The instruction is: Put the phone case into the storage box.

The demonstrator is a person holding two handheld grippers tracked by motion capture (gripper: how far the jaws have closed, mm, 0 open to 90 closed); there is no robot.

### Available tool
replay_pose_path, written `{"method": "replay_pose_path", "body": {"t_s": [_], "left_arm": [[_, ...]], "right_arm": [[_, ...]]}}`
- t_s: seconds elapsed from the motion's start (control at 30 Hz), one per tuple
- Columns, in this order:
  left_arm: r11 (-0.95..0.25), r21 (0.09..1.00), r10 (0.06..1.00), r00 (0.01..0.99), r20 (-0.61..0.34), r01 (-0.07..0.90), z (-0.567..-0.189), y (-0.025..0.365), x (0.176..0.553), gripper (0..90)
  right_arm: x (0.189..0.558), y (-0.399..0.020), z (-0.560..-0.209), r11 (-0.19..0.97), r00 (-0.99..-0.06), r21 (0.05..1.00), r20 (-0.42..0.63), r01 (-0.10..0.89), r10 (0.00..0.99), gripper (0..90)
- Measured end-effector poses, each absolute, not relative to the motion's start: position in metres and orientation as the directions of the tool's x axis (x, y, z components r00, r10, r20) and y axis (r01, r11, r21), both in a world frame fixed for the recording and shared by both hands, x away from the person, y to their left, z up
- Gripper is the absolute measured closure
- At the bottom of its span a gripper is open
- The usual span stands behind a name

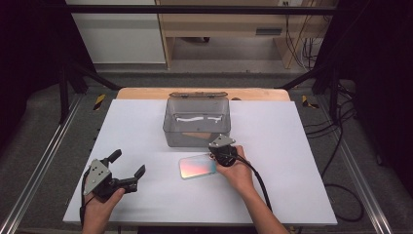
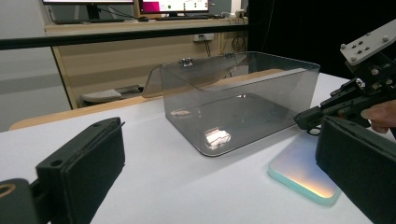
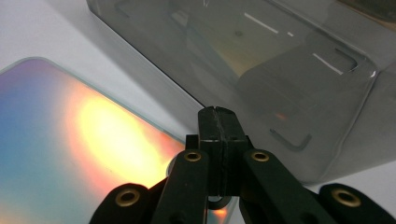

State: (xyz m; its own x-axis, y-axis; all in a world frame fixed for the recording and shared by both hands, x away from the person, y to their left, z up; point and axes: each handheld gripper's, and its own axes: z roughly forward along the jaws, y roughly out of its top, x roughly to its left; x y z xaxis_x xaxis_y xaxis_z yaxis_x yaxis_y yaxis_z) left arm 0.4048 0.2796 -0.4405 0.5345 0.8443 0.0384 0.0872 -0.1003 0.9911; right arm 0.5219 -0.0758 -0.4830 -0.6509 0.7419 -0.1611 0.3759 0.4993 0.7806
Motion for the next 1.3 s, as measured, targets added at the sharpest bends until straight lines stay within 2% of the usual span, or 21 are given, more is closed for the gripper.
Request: {"method": "replay_pose_path", "body": {"t_s": [0.3, 0.47, 0.87, 1.3], "left_arm": [[-0.106, 0.991, 0.842, 0.537, 0.044, 0.086, -0.44, 0.279, 0.404, 1.7], [-0.107, 0.99, 0.842, 0.538, 0.043, 0.088, -0.441, 0.279, 0.404, 1.7], [-0.113, 0.99, 0.84, 0.54, 0.049, 0.085, -0.44, 0.278, 0.404, 1.8], [-0.115, 0.99, 0.84, 0.54, 0.051, 0.085, -0.44, 0.278, 0.404, 1.8]], "right_arm": [[0.527, -0.078, -0.485, 0.494, -0.65, 0.778, -0.15, 0.387, 0.745, 90.0], [0.528, -0.08, -0.483, 0.481, -0.666, 0.778, -0.11, 0.404, 0.738, 90.0], [0.534, -0.069, -0.484, 0.53, -0.684, 0.747, -0.141, 0.401, 0.716, 90.0], [0.53, -0.076, -0.478, 0.547, -0.719, 0.704, -0.075, 0.452, 0.691, 90.0]]}}
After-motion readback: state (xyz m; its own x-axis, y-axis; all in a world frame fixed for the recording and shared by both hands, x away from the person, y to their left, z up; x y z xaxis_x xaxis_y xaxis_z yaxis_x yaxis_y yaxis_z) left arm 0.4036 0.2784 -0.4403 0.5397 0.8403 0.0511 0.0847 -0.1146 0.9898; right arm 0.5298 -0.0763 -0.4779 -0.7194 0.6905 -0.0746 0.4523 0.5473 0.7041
